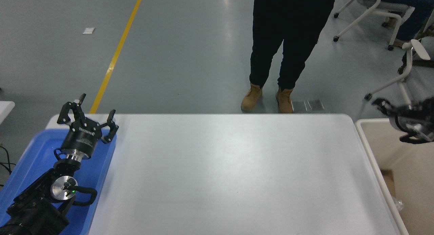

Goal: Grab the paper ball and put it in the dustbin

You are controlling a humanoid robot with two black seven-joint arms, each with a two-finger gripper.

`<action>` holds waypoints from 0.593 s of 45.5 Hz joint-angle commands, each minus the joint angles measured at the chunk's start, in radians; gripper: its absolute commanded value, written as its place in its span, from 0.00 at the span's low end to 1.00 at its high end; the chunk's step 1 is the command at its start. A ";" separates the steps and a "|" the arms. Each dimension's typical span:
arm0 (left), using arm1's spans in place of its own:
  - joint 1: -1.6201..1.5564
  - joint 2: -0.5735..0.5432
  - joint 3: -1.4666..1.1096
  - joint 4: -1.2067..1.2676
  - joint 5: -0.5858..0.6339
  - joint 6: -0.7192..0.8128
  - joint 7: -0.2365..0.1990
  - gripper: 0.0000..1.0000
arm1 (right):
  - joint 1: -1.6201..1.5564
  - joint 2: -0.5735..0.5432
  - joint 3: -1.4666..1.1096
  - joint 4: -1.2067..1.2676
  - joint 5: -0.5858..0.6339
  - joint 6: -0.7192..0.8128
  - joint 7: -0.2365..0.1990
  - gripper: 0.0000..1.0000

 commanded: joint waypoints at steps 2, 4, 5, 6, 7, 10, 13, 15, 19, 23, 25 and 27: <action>0.000 0.000 0.000 0.000 0.000 0.000 0.000 0.98 | 0.339 0.035 -0.124 0.297 -0.029 0.128 -0.001 1.00; 0.000 0.000 0.000 0.000 0.000 0.000 0.000 0.98 | 0.385 0.041 -0.143 0.334 -0.030 0.150 -0.001 1.00; 0.000 0.002 -0.001 0.000 0.000 0.000 0.000 0.98 | 0.408 0.045 -0.150 0.354 -0.030 0.162 -0.001 1.00; 0.000 0.000 0.000 0.000 0.000 0.000 0.000 0.98 | 0.430 0.048 -0.155 0.372 -0.034 0.176 -0.001 1.00; 0.000 0.000 0.000 0.000 0.000 0.000 0.000 0.98 | 0.453 0.053 -0.161 0.393 -0.035 0.192 -0.001 1.00; 0.000 0.000 0.000 0.000 0.000 0.002 0.000 0.98 | 0.514 0.061 -0.176 0.446 -0.037 0.246 -0.001 1.00; 0.000 0.000 0.000 0.000 0.000 0.002 0.000 0.98 | 0.572 0.065 -0.187 0.493 -0.037 0.309 -0.001 1.00; 0.000 0.000 -0.001 0.002 0.001 0.002 0.000 0.98 | 0.609 0.070 -0.192 0.513 -0.035 0.346 -0.001 1.00; 0.000 0.000 -0.001 0.002 0.001 0.002 0.000 0.98 | 0.675 0.070 -0.193 0.544 -0.035 0.433 -0.001 1.00; 0.000 0.002 -0.001 0.002 0.000 0.002 0.000 0.98 | 0.732 0.071 -0.189 0.559 -0.035 0.519 -0.001 1.00; 0.000 0.000 -0.001 0.002 0.000 0.002 0.000 0.98 | 0.759 0.071 -0.187 0.572 -0.035 0.553 -0.001 1.00; 0.000 0.002 -0.001 0.002 0.000 0.002 0.000 0.98 | 0.782 0.071 -0.187 0.582 -0.035 0.584 -0.001 1.00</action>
